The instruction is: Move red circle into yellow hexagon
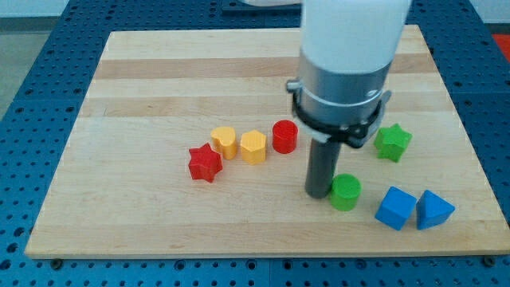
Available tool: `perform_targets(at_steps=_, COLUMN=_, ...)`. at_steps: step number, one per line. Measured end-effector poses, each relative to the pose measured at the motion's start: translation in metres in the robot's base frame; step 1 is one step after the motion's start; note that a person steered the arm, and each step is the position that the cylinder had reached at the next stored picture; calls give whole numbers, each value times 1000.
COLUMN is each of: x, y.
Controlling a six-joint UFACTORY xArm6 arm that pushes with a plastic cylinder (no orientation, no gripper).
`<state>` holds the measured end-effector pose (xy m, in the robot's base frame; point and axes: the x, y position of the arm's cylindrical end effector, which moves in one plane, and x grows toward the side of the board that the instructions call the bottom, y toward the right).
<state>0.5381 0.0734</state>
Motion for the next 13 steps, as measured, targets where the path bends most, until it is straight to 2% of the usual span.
perform_targets(at_steps=3, x=8, y=29)
perform_targets(at_steps=5, x=-94, y=18)
perform_targets(at_steps=6, x=-116, y=74)
perform_targets(at_steps=7, x=-107, y=99)
perform_targets(at_steps=8, x=-73, y=87)
perform_targets(at_steps=9, x=-61, y=87)
perform_targets(at_steps=11, x=-102, y=102)
perform_targets(at_steps=13, x=-42, y=113)
